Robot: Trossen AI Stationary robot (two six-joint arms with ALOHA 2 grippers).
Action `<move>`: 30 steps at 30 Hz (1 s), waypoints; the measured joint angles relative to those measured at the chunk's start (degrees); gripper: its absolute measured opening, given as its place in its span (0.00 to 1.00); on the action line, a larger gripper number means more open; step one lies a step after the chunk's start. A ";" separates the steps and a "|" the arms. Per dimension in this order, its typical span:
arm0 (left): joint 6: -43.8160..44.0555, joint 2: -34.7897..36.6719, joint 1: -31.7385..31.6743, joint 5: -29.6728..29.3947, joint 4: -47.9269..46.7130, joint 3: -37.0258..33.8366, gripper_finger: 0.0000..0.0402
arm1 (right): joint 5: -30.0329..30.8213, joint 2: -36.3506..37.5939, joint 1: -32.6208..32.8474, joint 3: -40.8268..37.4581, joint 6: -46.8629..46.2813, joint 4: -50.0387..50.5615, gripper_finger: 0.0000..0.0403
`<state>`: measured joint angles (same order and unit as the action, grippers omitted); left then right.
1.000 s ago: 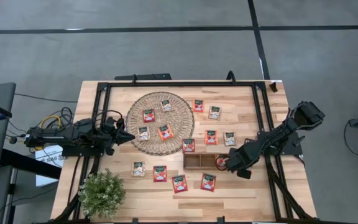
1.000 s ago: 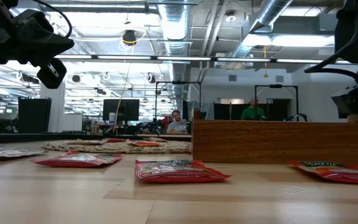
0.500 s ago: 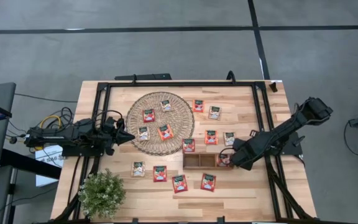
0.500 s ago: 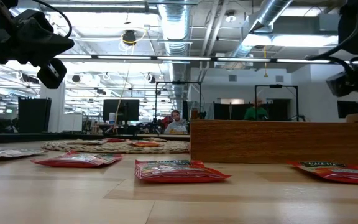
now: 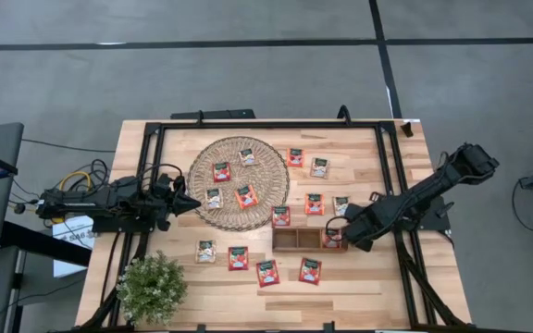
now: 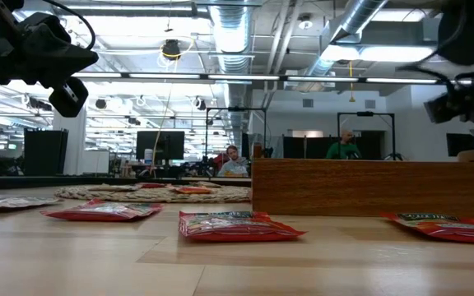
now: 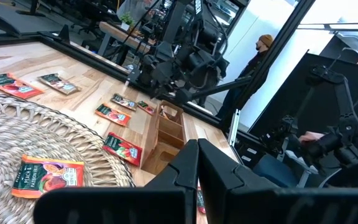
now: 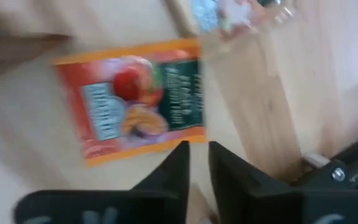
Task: Pick & Place Tea
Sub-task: Put the orange tea bag into the right section of the wooden organizer
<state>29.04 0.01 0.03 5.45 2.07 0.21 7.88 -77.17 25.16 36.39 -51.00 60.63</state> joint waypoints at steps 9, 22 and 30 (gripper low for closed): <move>0.17 0.00 -0.02 0.00 0.01 0.00 0.00 | -1.06 0.00 -4.14 -1.71 4.64 -5.83 0.52; 0.12 0.00 0.00 -0.02 -0.01 0.00 0.00 | -3.81 0.27 -5.51 -4.32 10.52 -10.20 0.60; 0.12 0.00 -0.02 -0.02 0.01 0.00 0.00 | -6.51 0.48 -8.81 -6.27 12.37 -12.12 0.58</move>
<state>29.17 0.01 0.01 5.43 2.09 0.21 1.37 -76.69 16.35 30.11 -38.63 48.51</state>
